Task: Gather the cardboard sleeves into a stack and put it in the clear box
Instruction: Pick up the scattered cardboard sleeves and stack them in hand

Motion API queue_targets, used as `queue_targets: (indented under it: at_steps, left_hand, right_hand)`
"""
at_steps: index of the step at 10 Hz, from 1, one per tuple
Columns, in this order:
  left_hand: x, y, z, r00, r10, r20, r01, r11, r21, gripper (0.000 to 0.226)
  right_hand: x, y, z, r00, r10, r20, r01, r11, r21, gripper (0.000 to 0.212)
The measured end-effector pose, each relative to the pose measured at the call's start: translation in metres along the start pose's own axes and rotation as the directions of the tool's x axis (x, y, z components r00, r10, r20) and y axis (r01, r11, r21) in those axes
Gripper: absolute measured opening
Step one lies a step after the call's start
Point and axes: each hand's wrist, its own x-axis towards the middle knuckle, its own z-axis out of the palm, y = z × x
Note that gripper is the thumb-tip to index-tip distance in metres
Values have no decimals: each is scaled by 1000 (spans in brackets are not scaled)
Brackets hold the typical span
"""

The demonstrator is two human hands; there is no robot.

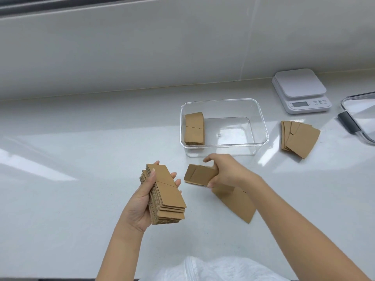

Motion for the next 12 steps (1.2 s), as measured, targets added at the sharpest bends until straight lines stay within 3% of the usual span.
queue_targets:
  at_steps: [1, 2, 3, 5, 7, 8, 9, 10, 12]
  left_hand:
    - [-4, 2, -2, 1000, 21, -8, -22, 1000, -10, 44]
    - [-6, 2, -4, 999, 33, -18, -33, 999, -10, 44]
    - [-6, 2, -5, 999, 35, -18, -35, 999, -17, 44]
    - [-6, 0, -5, 1000, 27, 1, -27, 1000, 1, 40]
    - [-6, 1, -6, 999, 36, 12, -36, 999, 28, 40]
    - [-6, 2, -8, 999, 43, 26, -44, 999, 24, 40]
    - [-8, 2, -11, 998, 44, 40, -45, 999, 30, 39]
    - [-7, 1, -11, 999, 40, 35, -41, 999, 31, 39]
    - [-6, -1, -12, 999, 25, 32, -27, 999, 44, 41]
  right_hand:
    - [12, -4, 21, 999, 37, -18, -39, 993, -111, 86]
    - [13, -11, 24, 996, 71, -53, -79, 985, -156, 64]
    - [12, -20, 26, 991, 88, -100, -108, 972, -208, 55]
    - [10, -25, 41, 954, -17, -301, -101, 923, -372, 56]
    - [-5, -22, 37, 975, -74, -212, 60, 996, -70, 41]
    - [-20, -26, 25, 964, -76, -255, 142, 958, 250, 34]
    - [-35, -17, 9, 973, -44, -227, 121, 933, 340, 37]
    - [-47, -1, 5, 989, 35, -145, 2, 969, 245, 33]
    - [-56, 23, 32, 974, 170, -150, -149, 979, 142, 41]
